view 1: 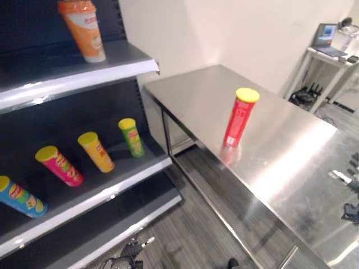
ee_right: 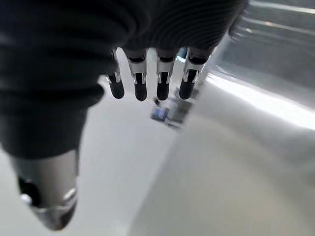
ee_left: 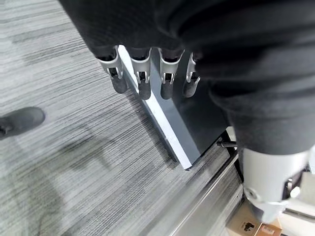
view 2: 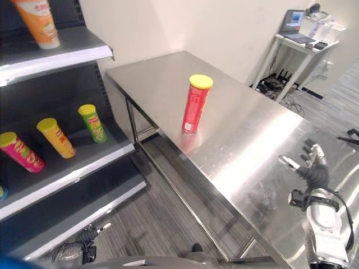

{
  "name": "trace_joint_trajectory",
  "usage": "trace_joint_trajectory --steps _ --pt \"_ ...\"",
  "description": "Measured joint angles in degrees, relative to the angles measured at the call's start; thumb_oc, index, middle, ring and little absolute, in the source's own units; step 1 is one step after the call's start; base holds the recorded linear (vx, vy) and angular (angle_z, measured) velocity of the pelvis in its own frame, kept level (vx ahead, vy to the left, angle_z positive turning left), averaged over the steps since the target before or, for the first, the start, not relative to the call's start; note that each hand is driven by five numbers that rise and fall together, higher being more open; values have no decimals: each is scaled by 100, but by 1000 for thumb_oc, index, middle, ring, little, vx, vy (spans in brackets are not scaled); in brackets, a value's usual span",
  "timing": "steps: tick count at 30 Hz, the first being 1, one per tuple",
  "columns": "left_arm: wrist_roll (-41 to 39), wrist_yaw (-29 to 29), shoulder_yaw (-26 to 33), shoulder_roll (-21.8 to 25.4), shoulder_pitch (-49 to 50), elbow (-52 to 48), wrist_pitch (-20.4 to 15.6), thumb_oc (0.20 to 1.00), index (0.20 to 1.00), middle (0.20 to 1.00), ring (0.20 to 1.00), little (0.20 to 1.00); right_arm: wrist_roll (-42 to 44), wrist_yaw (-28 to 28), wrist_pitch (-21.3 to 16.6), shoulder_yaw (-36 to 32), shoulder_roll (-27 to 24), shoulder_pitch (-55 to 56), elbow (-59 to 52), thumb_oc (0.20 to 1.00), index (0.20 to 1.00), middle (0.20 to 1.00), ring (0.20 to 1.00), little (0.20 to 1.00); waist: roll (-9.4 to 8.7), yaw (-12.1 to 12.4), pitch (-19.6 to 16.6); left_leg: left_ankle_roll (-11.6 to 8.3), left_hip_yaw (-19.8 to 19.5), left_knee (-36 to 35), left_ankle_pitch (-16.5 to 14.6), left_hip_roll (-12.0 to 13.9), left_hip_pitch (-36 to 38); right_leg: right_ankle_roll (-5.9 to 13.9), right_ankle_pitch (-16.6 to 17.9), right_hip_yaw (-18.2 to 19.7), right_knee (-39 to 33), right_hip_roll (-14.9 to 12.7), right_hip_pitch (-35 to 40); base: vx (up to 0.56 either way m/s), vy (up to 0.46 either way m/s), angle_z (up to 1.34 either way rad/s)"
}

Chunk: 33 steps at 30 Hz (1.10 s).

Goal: Put the goods on the table back onto the shelves and tidy them up.

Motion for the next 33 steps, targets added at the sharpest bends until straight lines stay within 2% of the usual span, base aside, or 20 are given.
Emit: trace_joint_trajectory --steps 17,30,31,32,33 --pt "105 -6 12 8 26 -105 3 1000 1000 1000 1000 1000 1 153 11 121 -5 -161 18 1000 1000 1000 1000 1000 107 216 163 5 -286 14 68 -15 -86 23 -21 -247 20 -30 101 8 2 8" --pt "158 -8 42 0 51 -108 4 1000 1000 1000 1000 1000 -3 363 74 478 120 -162 157 1000 1000 1000 1000 1000 135 246 178 16 -304 14 77 -18 -94 22 -20 -275 -5 -36 117 0 0 0" --pt "158 -9 42 0 55 -108 4 1000 1000 1000 1000 1000 -4 361 75 478 119 -161 170 1000 1000 1000 1000 1000 148 241 186 26 -398 -7 104 -20 -97 16 -16 -335 -5 -42 181 0 0 0" --pt "158 -12 67 29 176 -69 2 1000 1000 1000 1000 1000 -21 372 16 682 222 -319 679 1000 1000 1000 1000 1000 187 218 202 33 -519 13 109 -43 -69 24 -25 -285 -3 -32 191 28 2 -10" --pt "159 -23 90 81 251 -10 19 1000 1000 1000 1000 1000 -10 255 -237 717 418 -810 1700 1000 1000 1000 1000 1000 134 207 178 31 -672 13 107 -35 2 23 -24 -215 0 -10 218 26 7 -14"
